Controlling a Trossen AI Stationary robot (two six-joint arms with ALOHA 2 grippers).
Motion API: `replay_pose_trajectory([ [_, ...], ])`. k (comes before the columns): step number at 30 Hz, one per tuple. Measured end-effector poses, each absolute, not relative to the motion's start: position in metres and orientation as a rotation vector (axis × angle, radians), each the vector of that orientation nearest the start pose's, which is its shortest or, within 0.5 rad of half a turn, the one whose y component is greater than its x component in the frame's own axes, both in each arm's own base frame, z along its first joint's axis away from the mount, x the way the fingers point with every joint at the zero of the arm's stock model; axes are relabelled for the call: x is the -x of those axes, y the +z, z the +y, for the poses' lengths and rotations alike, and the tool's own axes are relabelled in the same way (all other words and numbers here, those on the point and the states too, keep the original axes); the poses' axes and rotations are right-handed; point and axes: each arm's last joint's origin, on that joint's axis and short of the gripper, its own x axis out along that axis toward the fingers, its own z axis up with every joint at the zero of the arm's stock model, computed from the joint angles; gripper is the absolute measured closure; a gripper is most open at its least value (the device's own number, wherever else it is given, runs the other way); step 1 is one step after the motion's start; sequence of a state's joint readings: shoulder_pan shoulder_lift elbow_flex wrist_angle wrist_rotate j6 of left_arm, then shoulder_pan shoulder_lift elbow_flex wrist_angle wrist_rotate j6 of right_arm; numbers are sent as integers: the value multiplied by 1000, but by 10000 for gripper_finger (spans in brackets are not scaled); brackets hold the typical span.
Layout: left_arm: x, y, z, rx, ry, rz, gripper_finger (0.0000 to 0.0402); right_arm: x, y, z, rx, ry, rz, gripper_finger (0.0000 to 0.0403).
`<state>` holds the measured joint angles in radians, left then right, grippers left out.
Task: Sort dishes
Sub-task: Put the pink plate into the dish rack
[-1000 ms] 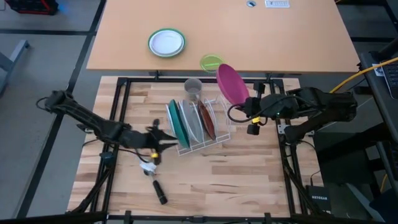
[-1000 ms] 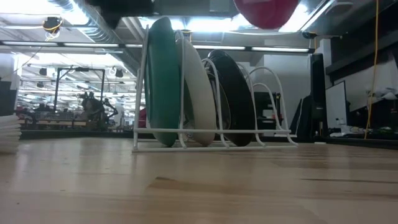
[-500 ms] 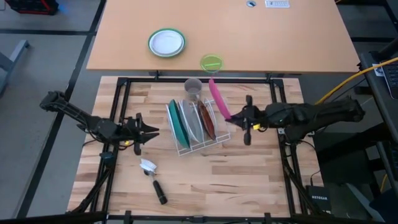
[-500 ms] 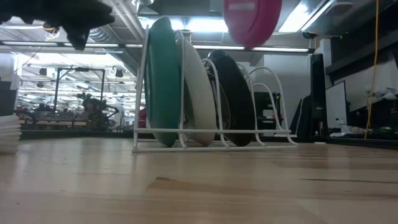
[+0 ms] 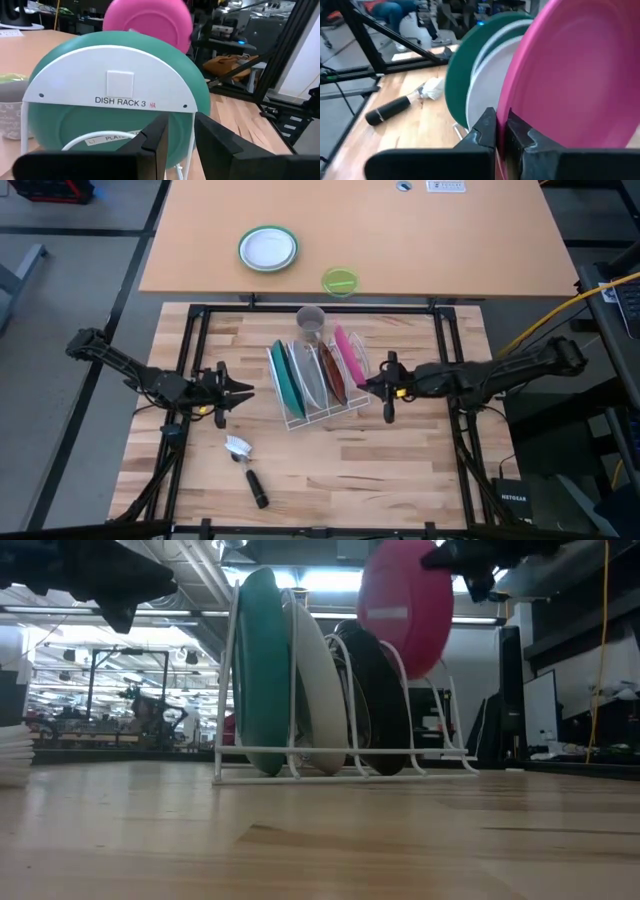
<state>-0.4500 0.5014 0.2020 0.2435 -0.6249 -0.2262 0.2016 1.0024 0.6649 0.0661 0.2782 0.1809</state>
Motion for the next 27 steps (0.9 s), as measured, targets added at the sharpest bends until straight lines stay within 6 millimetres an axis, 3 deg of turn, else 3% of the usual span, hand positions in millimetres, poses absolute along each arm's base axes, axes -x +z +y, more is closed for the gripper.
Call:
replay_pose_trajectory([
  [10, -126, 210, -42, 183, 188, 30, 318, -212, 241, 34, -162, -160, 313, 389],
  [17, -126, 210, -42, 168, 193, 31, 318, -208, 212, 32, -125, -225, 406, 362],
  [27, -126, 210, -41, 166, 198, 33, 318, -217, 191, 33, -87, -255, 500, 336],
])
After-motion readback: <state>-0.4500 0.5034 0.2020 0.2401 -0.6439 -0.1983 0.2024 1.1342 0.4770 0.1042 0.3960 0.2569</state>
